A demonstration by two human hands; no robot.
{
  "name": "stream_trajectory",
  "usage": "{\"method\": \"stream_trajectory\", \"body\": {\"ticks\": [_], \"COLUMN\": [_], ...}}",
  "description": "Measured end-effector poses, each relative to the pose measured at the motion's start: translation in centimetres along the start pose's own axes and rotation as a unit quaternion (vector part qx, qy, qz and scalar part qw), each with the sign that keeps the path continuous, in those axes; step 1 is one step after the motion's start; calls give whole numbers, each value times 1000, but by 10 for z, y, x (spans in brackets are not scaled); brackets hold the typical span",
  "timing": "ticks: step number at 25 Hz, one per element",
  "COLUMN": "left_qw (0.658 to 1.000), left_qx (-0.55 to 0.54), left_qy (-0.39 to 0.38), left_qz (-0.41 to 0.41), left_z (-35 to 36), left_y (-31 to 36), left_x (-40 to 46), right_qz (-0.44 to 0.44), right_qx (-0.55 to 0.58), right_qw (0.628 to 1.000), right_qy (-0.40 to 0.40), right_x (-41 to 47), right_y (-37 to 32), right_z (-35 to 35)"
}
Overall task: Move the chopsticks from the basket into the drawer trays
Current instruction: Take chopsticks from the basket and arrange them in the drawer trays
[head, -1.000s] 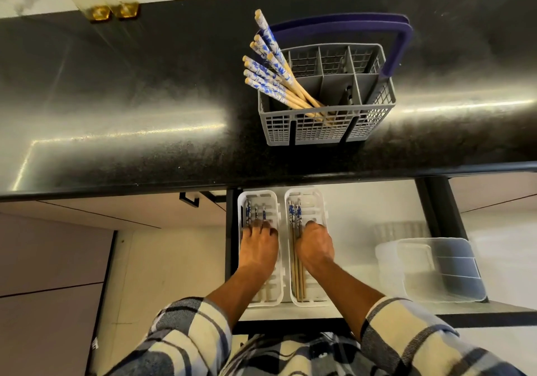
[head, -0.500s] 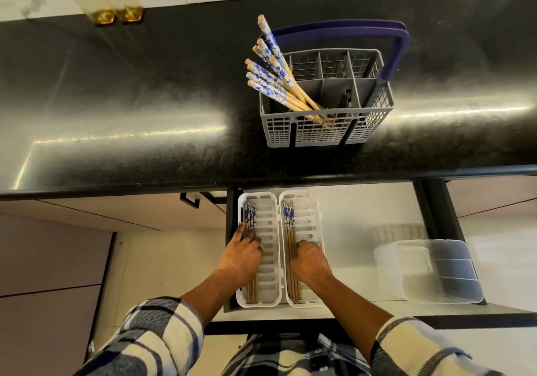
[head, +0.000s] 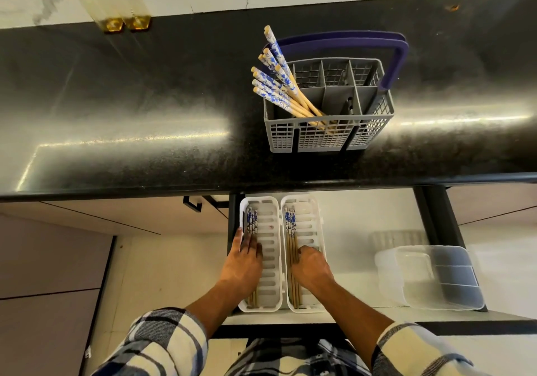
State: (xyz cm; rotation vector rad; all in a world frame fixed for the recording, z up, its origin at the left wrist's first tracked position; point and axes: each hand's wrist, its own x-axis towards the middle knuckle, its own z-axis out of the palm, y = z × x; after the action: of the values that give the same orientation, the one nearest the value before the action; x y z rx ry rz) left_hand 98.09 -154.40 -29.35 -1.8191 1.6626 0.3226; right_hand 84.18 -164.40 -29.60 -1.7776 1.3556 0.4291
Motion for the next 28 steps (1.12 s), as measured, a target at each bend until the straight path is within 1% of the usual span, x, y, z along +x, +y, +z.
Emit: {"method": "stream_trajectory", "body": {"ticks": [3,12,15,17,18,19,20,22,24,26,27,28], "left_qw": [999,996,997,988,975,952,916,826,723,612,565,530], "left_qx": [32,38,-28,-125,-198,-284,-373,-519,-625,-715,-748,-770], "left_qy": [-32,-72,-62,-65,-52,-22,15,108,226,295,309,319], "left_qz": [-2,-18,-36,-63,-87,-117,-145,-190,-188,-165,-158,-155], "left_z": [-1,-5,-15,-31,-46,-63,-83,-127,-168,-202,-216,-226], "left_y": [8,20,14,6,-3,-15,-29,-59,-81,-92,-94,-96], "left_x": [-4,-2,0,-2,-6,-9,-12,-18,-16,-6,-2,4], "right_qz": [-6,-16,-26,-67,-98,-131,-163,-229,-300,-359,-380,-395], "right_qx": [-5,-1,15,30,45,70,100,145,157,155,144,128], "right_qw": [1000,1000,999,994,988,977,963,922,871,833,825,825], "right_qy": [-2,6,37,84,114,150,188,276,356,390,392,384], "right_x": [1,2,-8,-18,-25,-33,-40,-51,-60,-65,-66,-64], "right_y": [1,3,-2,-14,-22,-31,-42,-63,-87,-111,-123,-132], "right_z": [0,0,-8,-24,-36,-52,-70,-111,-154,-191,-206,-218]}}
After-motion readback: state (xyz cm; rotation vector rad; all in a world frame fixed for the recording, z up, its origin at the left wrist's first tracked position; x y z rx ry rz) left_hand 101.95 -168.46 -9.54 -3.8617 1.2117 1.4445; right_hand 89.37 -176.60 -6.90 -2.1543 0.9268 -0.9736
